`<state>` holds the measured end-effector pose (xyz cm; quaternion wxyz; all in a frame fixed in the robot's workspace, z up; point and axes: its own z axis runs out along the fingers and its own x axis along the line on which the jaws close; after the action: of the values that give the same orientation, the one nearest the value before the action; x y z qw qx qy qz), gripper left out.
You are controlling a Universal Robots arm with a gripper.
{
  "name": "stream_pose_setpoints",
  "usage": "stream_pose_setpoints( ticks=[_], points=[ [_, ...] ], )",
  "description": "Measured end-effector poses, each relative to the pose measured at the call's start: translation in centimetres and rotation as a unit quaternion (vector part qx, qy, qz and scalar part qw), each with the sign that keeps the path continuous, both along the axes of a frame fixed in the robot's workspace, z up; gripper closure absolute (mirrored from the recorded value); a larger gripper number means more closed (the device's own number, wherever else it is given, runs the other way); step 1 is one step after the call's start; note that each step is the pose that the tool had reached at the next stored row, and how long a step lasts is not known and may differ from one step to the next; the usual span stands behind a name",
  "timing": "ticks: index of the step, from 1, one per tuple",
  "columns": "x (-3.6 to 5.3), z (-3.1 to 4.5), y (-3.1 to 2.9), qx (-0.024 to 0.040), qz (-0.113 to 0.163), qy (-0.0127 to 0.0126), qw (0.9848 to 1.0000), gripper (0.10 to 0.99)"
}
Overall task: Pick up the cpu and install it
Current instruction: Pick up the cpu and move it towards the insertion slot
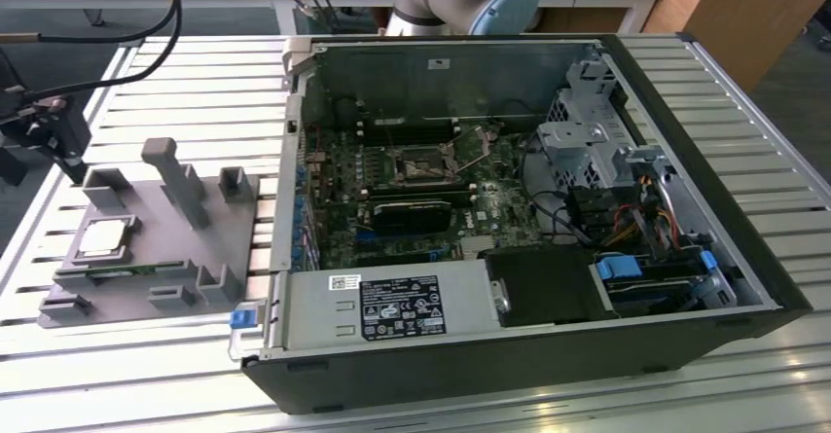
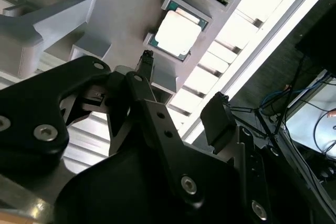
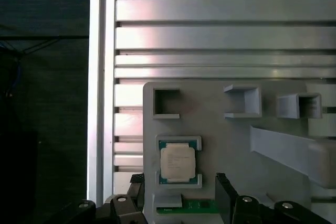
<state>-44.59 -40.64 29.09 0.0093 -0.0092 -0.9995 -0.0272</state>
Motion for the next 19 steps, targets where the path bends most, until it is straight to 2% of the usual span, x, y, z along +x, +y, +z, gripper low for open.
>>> stream_pose_setpoints(
  ticks=[19],
  points=[
    [0.00, -1.32, -0.03, 0.0005, 0.000, 0.0000, 1.0000, 0.439]
  ],
)
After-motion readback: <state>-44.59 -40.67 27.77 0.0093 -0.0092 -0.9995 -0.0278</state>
